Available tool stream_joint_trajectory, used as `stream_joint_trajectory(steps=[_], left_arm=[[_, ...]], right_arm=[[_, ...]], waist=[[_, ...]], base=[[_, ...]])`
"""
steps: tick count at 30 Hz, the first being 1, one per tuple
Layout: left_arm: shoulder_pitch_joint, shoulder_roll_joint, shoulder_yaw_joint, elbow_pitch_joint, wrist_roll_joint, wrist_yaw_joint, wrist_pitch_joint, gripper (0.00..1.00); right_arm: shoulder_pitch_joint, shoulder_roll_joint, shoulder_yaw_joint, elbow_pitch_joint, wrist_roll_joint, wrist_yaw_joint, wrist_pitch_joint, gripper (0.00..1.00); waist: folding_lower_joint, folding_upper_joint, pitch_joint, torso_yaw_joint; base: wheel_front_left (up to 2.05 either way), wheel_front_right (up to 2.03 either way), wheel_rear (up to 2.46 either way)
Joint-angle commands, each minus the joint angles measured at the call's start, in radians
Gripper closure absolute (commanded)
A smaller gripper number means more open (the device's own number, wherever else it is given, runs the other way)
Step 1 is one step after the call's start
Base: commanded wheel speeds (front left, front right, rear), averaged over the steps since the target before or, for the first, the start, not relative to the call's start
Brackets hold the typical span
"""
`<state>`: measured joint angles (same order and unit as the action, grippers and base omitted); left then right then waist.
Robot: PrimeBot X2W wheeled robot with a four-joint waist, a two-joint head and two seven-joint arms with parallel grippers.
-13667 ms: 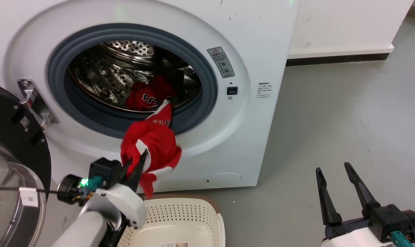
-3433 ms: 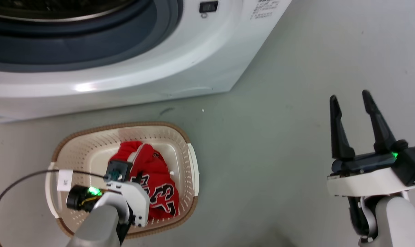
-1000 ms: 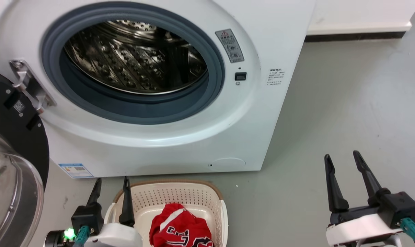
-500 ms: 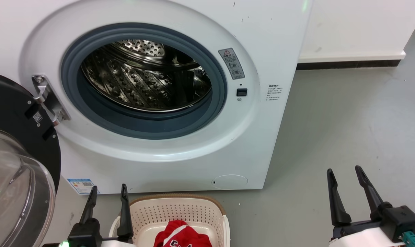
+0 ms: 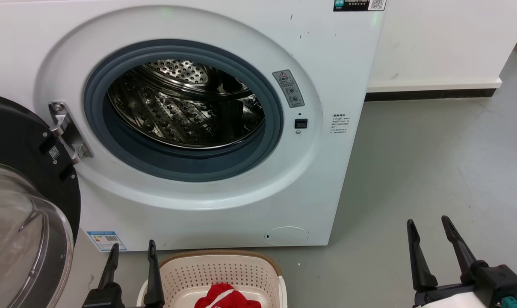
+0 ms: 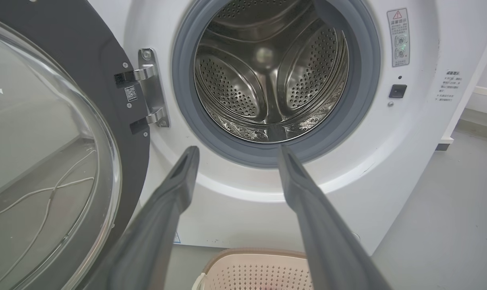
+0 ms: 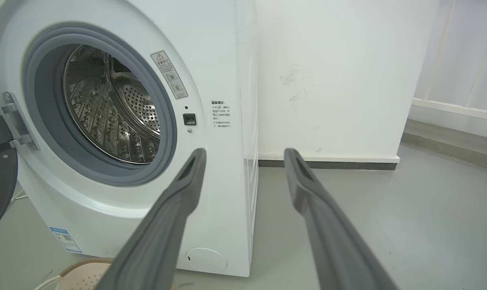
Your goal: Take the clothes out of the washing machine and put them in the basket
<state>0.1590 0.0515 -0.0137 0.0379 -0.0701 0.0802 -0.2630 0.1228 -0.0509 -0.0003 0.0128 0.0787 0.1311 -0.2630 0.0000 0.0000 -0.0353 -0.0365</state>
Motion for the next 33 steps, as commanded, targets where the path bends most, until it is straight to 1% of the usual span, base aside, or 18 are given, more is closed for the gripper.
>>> stream_joint_trajectory(steps=[1, 8, 20, 21, 25, 33], left_arm=[[0.014, -0.002, 0.004, 0.005, -0.005, 0.004, -0.003, 0.0], [0.015, -0.002, 0.006, 0.02, -0.008, -0.006, -0.003, 0.0], [0.018, -0.002, 0.011, 0.024, 0.004, -0.012, -0.003, 0.0], [0.006, 0.0, 0.011, 0.024, -0.001, -0.01, 0.0, 1.0], [0.005, -0.001, 0.014, 0.06, -0.017, -0.012, 0.01, 1.0], [-0.029, -0.001, 0.029, 0.08, -0.186, -0.034, 0.053, 1.0]], right_arm=[[0.011, 0.001, 0.0, 0.002, 0.002, -0.001, -0.003, 0.0], [0.016, 0.001, 0.003, 0.005, 0.006, -0.001, -0.003, 0.0], [0.014, 0.001, 0.011, 0.008, 0.008, -0.001, -0.003, 0.0], [0.005, 0.0, 0.01, 0.007, 0.004, 0.0, 0.0, 1.0], [0.01, 0.0, 0.013, 0.036, 0.016, 0.0, 0.002, 1.0], [-0.016, -0.011, 0.012, 0.054, 0.199, 0.0, 0.033, 1.0]], waist=[[0.0, 0.0, -0.002, 0.0], [0.0, 0.0, -0.009, 0.003], [0.0, 0.0, -0.012, -0.005], [0.0, 0.0, -0.012, -0.005], [0.0, 0.0, -0.012, -0.005], [0.0, 0.0, -0.008, -0.002]], base=[[0.0, 0.0, 0.0], [0.0, 0.0, 0.0], [0.0, 0.0, 0.0], [0.0, 0.0, 0.0], [0.0, 0.0, 0.0], [0.0, 0.0, 0.0]])
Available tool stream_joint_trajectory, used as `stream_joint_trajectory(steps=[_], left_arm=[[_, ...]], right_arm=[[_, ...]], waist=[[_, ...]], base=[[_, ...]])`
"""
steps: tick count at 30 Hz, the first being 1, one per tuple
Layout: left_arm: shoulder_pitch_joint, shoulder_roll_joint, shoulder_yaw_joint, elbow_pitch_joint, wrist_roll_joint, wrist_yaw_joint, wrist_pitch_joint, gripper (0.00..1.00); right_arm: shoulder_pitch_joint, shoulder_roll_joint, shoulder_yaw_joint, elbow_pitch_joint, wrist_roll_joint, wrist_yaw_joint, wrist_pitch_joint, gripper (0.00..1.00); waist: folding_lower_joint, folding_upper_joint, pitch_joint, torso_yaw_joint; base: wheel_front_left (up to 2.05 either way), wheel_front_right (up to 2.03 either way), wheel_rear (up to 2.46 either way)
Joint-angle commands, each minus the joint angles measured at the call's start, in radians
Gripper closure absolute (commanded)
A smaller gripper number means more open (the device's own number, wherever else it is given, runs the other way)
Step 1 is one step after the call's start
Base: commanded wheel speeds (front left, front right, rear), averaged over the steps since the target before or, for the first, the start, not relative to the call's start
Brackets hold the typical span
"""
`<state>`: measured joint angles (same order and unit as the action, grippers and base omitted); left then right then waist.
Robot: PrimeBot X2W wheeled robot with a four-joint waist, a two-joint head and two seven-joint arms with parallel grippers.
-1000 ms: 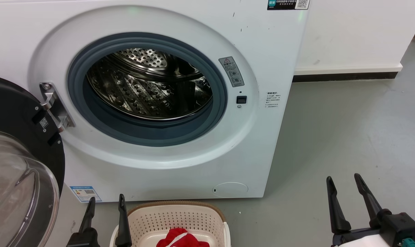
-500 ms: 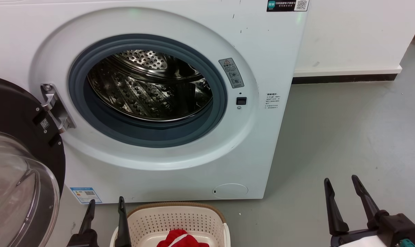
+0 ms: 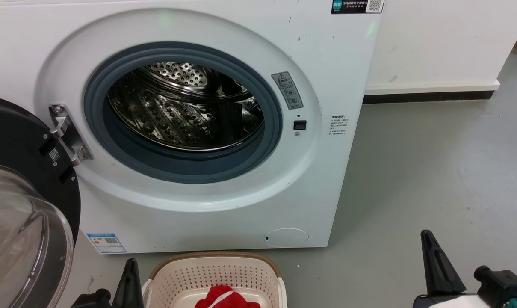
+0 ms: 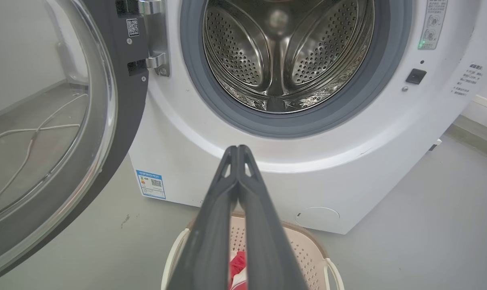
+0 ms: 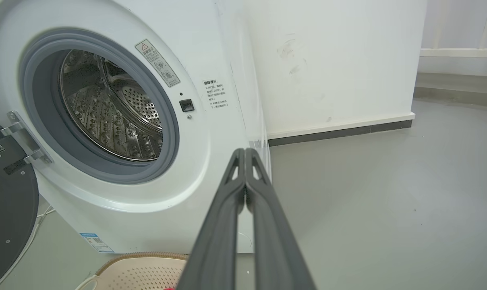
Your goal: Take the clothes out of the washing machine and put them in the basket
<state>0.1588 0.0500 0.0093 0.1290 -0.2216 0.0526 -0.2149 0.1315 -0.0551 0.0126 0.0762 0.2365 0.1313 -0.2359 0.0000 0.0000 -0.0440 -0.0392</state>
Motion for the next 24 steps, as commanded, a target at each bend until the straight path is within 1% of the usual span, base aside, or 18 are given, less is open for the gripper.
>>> stream_joint_trajectory(steps=[1, 6, 7, 24], left_arm=[[-0.032, 0.001, 0.007, -0.01, -0.055, -0.009, 0.01, 1.0], [-0.048, 0.001, 0.013, -0.003, -0.151, -0.022, 0.031, 1.0], [-0.048, 0.001, 0.013, -0.003, -0.151, -0.022, 0.031, 1.0], [-0.101, 0.001, 0.033, 0.022, -0.439, -0.06, 0.099, 1.0]], right_arm=[[-0.029, -0.008, -0.001, -0.006, 0.062, 0.0, 0.009, 1.0], [-0.047, -0.014, -0.001, 0.007, 0.163, 0.0, 0.027, 1.0], [-0.047, -0.014, -0.001, 0.007, 0.163, 0.0, 0.027, 1.0], [-0.094, -0.026, -0.01, 0.043, 0.463, 0.0, 0.085, 1.0]], waist=[[0.0, 0.0, 0.001, 0.001], [0.0, 0.0, 0.003, 0.002], [0.0, 0.0, 0.003, 0.002], [0.0, 0.0, 0.01, 0.008]], base=[[0.0, 0.0, 0.0], [0.0, 0.0, 0.0], [0.0, 0.0, 0.0], [0.0, 0.0, 0.0]])
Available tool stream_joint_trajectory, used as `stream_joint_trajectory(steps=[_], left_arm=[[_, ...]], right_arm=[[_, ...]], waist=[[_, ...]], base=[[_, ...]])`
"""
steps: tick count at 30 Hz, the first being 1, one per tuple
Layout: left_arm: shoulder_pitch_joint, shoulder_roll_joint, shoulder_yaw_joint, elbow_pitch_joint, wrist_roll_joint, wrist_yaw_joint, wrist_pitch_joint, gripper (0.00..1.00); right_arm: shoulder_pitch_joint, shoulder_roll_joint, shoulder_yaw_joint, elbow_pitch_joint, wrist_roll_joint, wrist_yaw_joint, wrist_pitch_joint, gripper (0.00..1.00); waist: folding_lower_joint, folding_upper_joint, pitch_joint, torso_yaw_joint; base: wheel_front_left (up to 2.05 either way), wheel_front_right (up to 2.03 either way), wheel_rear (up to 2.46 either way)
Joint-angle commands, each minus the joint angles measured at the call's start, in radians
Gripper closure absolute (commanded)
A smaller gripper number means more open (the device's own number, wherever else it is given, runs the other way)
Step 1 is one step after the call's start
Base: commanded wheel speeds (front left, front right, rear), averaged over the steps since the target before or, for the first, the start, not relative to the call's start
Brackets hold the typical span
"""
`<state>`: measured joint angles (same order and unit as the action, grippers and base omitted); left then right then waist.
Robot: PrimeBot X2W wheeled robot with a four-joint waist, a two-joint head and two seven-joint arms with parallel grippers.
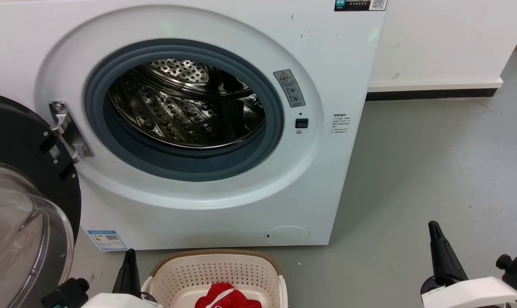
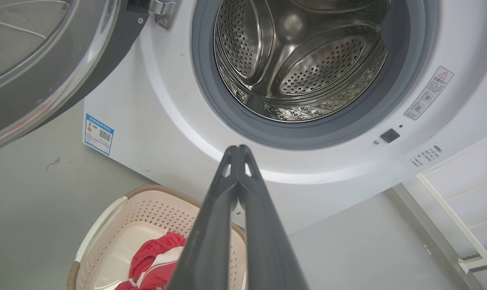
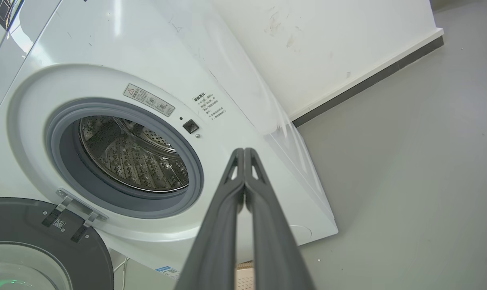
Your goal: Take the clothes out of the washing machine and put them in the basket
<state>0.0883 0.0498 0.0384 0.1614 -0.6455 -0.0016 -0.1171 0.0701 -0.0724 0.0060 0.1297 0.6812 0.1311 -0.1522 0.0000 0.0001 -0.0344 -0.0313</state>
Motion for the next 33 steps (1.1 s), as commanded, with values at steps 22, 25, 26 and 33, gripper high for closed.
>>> stream_joint_trajectory(steps=[22, 25, 26, 33], left_arm=[[-0.087, 0.001, 0.027, 0.019, -0.318, -0.045, 0.075, 1.0], [-0.092, 0.001, 0.03, 0.023, -0.355, -0.051, 0.084, 1.0], [-0.094, 0.001, 0.031, 0.024, -0.366, -0.052, 0.087, 1.0], [-0.11, 0.001, 0.037, 0.032, -0.446, -0.063, 0.107, 1.0]], right_arm=[[-0.081, -0.014, -0.02, 0.027, 0.326, 0.0, 0.069, 1.0], [-0.087, -0.015, -0.022, 0.032, 0.362, 0.0, 0.078, 1.0], [-0.088, -0.015, -0.023, 0.034, 0.374, 0.0, 0.08, 1.0], [-0.102, -0.015, -0.03, 0.044, 0.454, 0.0, 0.1, 1.0]], waist=[[0.0, -0.0001, 0.009, 0.007], [0.0, -0.0001, 0.01, 0.008], [0.0, -0.0001, 0.01, 0.009], [0.0, -0.0001, 0.013, 0.011]], base=[[0.0, 0.0, 0.0], [0.0, 0.0, 0.0], [0.0, 0.0, 0.0], [0.0, 0.0, 0.0]])
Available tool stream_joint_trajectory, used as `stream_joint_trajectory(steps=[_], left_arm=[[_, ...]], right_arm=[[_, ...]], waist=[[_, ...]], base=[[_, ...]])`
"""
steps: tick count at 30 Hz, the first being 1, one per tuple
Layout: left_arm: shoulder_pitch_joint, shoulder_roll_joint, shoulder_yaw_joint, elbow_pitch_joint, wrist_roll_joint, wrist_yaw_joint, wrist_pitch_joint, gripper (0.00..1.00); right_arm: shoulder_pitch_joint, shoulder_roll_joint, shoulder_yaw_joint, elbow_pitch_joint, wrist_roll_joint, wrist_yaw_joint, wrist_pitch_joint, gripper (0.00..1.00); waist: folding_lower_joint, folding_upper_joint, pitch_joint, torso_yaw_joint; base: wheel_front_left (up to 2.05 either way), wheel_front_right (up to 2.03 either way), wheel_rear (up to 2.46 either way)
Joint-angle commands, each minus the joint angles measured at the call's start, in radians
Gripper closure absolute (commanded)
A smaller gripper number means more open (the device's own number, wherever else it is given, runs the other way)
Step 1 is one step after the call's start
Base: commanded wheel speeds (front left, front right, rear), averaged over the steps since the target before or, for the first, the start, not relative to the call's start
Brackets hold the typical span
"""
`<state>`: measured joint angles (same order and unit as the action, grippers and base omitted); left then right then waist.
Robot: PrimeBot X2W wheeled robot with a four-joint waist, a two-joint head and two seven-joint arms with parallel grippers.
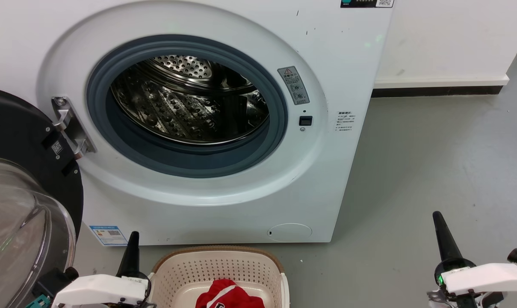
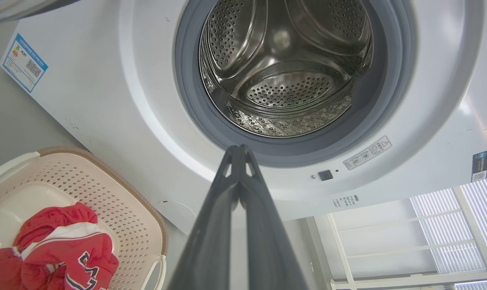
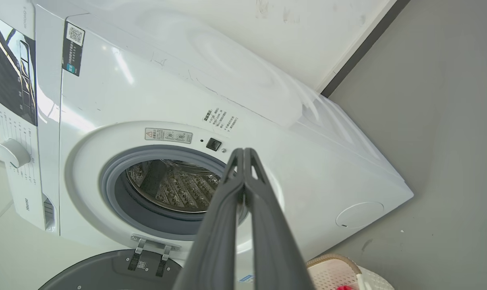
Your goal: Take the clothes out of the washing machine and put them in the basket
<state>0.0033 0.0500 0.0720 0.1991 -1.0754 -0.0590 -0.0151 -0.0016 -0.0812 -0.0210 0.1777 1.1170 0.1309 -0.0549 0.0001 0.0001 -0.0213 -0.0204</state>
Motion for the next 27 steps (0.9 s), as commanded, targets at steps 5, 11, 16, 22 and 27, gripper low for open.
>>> stream_joint_trajectory(steps=[5, 11, 16, 22, 27], left_arm=[[-0.035, 0.001, 0.009, 0.0, -0.071, -0.013, 0.018, 1.0], [-0.046, 0.001, 0.013, 0.006, -0.133, -0.022, 0.032, 1.0], [-0.056, 0.001, 0.017, 0.011, -0.182, -0.028, 0.045, 1.0], [-0.065, 0.001, 0.021, 0.017, -0.238, -0.035, 0.058, 1.0], [-0.075, 0.001, 0.024, 0.021, -0.283, -0.04, 0.069, 1.0]], right_arm=[[-0.036, -0.006, -0.008, 0.003, 0.073, 0.0, 0.017, 1.0], [-0.049, -0.005, -0.013, 0.011, 0.134, 0.0, 0.032, 1.0], [-0.057, -0.005, -0.018, 0.018, 0.182, 0.0, 0.046, 1.0], [-0.066, -0.004, -0.023, 0.026, 0.237, 0.0, 0.06, 1.0], [-0.072, -0.003, -0.028, 0.032, 0.281, 0.0, 0.073, 1.0]], waist=[[-0.0001, -0.0001, 0.002, 0.002], [-0.0001, -0.0001, 0.005, 0.004], [-0.0001, -0.0001, 0.007, 0.006], [-0.0001, -0.0001, 0.009, 0.008], [-0.0001, -0.0001, 0.011, 0.009]], base=[[0.0, 0.0, 0.0], [0.0, 0.0, 0.0], [0.0, 0.0, 0.0], [0.0, 0.0, 0.0], [0.0, 0.0, 0.0]])
